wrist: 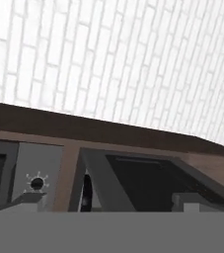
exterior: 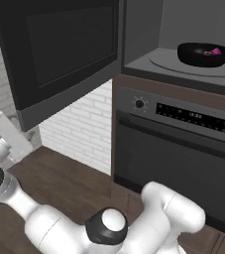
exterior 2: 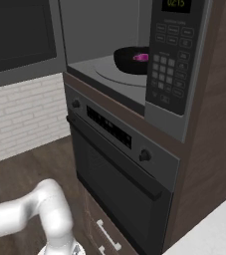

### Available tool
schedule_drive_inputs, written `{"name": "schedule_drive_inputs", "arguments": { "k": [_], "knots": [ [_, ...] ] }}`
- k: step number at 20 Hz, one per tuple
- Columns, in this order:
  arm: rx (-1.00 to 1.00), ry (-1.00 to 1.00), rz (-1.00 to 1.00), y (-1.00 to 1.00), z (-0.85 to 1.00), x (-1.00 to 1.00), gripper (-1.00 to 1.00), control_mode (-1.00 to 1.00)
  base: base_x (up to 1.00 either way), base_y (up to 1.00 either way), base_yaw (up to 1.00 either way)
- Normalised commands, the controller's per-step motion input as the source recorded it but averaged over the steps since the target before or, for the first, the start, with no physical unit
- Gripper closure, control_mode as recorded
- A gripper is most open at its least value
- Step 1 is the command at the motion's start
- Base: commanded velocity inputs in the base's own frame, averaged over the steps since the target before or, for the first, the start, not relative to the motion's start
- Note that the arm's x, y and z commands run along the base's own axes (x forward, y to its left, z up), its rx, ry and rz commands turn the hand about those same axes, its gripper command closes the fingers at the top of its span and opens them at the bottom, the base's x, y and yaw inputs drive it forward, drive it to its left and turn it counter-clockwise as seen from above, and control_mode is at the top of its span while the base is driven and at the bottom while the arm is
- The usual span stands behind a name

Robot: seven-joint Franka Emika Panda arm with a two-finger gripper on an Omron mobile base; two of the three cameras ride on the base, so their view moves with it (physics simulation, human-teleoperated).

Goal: Pick the onion from the sink and place it in the bowl. Then pick the bowl and place it in the microwave. Then close the microwave door and press the start button.

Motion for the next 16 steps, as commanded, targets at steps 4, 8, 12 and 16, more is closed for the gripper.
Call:
{"name": "schedule_drive_inputs", "arguments": {
  "k": [4,8,12,16],
  "knots": [
    [-0.05,-0.03,-0.10,0.00,0.54,0.25,-1.00,-1.00,0.00,0.00,0.00],
    [0.00,-0.10,-0.10,-0.22,0.47,0.00,-1.00,-1.00,0.00,0.00,0.00],
    [0.00,-0.13,-0.12,-0.43,0.27,0.00,-1.00,-1.00,0.00,0.00,0.00],
    [0.00,-0.04,-0.08,-0.54,0.21,0.07,-1.00,-1.00,0.00,0.00,0.00]
  ]
}}
